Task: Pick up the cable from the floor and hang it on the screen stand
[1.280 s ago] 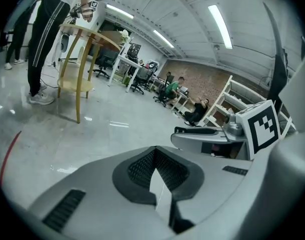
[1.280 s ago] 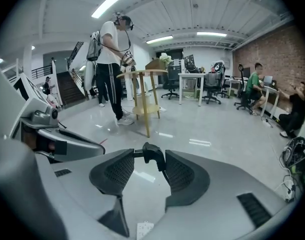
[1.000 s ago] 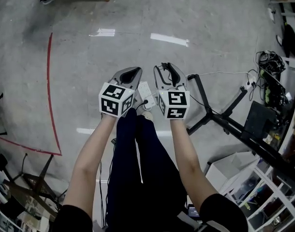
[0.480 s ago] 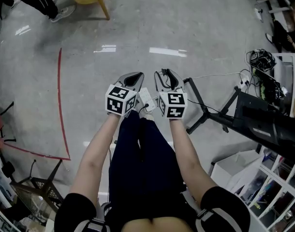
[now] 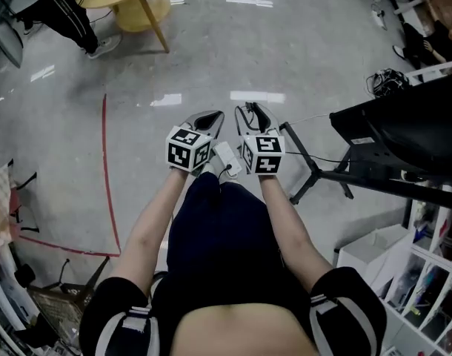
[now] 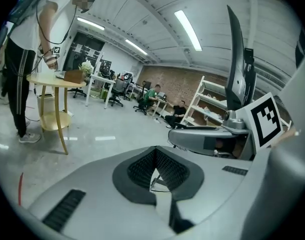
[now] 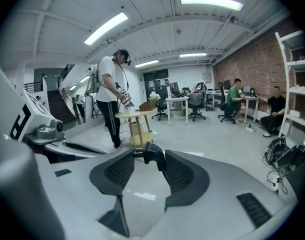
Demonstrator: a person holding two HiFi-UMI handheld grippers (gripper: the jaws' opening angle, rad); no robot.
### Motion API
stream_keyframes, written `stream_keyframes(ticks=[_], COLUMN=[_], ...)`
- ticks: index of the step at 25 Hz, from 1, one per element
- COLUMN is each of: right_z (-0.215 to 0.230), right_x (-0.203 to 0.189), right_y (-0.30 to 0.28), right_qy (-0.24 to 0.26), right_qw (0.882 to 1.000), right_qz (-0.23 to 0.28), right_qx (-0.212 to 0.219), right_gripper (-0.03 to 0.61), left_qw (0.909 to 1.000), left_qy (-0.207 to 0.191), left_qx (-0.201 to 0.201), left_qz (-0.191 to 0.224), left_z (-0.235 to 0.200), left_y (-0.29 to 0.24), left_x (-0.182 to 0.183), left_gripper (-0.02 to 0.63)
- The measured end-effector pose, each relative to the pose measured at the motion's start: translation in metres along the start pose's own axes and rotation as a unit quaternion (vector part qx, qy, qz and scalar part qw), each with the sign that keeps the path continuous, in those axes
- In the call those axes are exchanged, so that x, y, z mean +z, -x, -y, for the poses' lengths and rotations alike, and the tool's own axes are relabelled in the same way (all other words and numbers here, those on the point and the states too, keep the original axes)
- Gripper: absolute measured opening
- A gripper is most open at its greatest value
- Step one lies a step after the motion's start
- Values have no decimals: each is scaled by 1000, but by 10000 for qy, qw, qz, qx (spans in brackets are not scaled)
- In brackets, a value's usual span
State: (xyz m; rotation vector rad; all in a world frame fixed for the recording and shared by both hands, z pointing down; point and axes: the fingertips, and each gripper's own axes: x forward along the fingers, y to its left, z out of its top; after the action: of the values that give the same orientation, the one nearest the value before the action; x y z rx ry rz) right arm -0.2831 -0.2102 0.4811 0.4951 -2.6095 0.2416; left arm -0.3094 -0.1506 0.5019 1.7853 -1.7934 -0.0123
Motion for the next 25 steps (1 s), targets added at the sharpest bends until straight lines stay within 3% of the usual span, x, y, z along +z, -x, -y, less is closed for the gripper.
stream_keyframes(ticks=[3,10,17,25], right_z=[-3,-16,-28,-26], right_x=[8,35,45,43], right_y=[21,40,53,63], right_qy=[45,278,438,258], right_qw=[9999,9988,9974,9976], right_qz=[99,391,566,648], right_qx=[-17,-18,80,-25], right_gripper=[209,209,207,207], left_qw=[9998,9987,9986,9984], left_qy=[38,-328,-312,-427], left_qx=[-139,-259,-168,-296], left_qz=[110,295,387,233], left_z=[16,32,39,52], left_y=[10,24,35,33], left_x=[14,39,40,31], left_gripper=[3,3,3,3])
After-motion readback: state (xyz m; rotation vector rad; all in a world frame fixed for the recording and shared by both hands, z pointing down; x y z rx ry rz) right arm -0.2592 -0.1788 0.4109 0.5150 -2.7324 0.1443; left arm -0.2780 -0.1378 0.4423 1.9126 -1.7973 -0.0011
